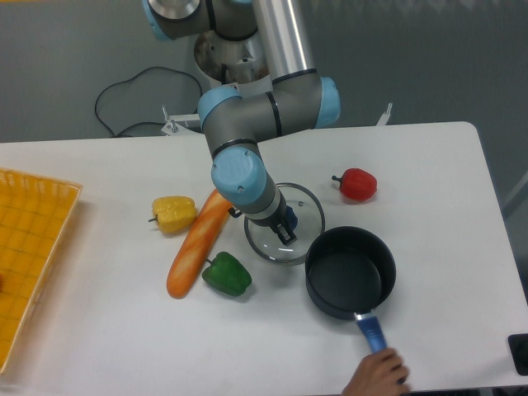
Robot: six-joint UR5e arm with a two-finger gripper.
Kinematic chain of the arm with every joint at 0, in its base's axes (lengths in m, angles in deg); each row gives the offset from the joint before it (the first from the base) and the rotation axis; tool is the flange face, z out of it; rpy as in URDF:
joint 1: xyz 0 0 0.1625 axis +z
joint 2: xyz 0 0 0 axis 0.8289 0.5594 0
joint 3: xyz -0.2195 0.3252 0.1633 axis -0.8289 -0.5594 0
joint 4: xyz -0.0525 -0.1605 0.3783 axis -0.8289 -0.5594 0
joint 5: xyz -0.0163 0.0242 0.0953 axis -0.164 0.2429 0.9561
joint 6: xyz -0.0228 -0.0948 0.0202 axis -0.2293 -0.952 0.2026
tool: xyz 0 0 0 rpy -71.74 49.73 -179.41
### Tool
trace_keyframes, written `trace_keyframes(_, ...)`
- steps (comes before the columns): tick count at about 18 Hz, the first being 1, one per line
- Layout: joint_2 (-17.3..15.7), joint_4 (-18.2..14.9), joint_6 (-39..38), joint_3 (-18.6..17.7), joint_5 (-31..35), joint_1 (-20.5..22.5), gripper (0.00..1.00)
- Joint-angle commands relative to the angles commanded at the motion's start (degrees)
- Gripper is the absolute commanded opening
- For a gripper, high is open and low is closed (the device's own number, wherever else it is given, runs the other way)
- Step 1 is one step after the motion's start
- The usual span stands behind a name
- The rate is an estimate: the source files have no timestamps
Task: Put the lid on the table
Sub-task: 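Lower the glass lid onto the table and hold it there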
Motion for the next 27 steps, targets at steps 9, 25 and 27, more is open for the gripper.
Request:
trace_keyframes(9,1.67,0.00,-0.53,0.79,3.43,-1.23,0.61)
trace_keyframes(25,4.48,0.00,-2.90,0.53,6.24,-3.16,0.70)
trace_keyframes(27,4.74,0.00,-2.90,0.62,6.24,-3.25,0.79)
